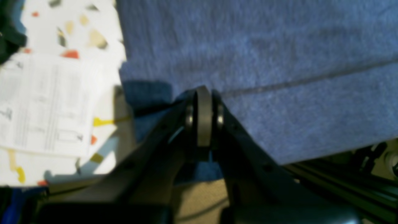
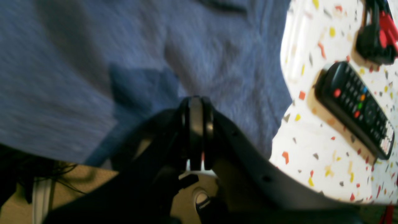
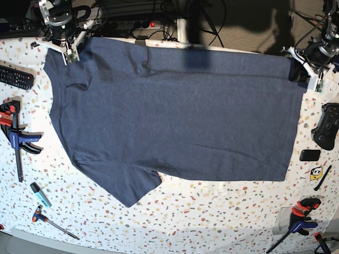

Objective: Fold the T-shirt properly
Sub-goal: 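Drag the held shirt edge further toward the robot with both grippers, then release and move the left gripper to the opposite hem corner, grasp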

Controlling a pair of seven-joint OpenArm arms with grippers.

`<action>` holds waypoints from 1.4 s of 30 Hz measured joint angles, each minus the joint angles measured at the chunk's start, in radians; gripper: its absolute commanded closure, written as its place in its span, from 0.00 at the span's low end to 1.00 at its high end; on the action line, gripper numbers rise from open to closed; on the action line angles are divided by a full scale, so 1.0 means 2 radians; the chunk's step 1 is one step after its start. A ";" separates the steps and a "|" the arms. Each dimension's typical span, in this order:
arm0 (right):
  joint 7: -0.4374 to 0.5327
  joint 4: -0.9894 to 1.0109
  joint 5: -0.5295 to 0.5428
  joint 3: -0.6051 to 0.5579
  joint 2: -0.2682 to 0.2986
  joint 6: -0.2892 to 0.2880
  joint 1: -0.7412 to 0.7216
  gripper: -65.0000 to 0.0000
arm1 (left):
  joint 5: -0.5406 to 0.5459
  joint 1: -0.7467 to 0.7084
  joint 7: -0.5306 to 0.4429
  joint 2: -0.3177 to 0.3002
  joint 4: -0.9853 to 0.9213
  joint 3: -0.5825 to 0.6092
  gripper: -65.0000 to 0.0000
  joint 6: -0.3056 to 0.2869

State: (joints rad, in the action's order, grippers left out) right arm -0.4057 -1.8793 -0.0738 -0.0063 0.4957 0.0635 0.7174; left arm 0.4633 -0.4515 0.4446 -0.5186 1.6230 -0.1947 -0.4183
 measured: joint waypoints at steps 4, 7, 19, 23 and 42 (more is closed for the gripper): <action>-0.012 -0.027 -0.030 0.000 0.000 0.000 0.000 1.00 | 0.002 0.003 -0.001 -0.018 0.043 0.000 1.00 -0.001; -0.011 -0.047 -0.038 0.005 0.000 0.004 -0.002 1.00 | 0.002 0.018 0.000 -0.036 0.061 0.000 1.00 0.026; -0.046 -0.040 0.071 0.010 0.001 -0.045 -0.116 0.92 | 0.029 0.182 -0.025 -0.049 -0.040 0.001 0.70 0.027; -0.051 -0.040 0.074 0.010 0.001 -0.047 -0.134 0.74 | 0.053 0.280 -0.006 -0.045 -0.153 0.008 0.70 -0.027; -0.108 -0.039 0.066 0.010 -0.015 -0.047 -0.136 0.74 | -0.198 0.654 -0.160 0.076 -0.754 0.120 0.70 -0.049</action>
State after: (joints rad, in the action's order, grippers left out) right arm -0.6224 -1.9575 0.0582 0.0128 0.4656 -0.0311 0.4461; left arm 0.0681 0.8562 0.1253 -0.3672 0.1154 0.0456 -0.5156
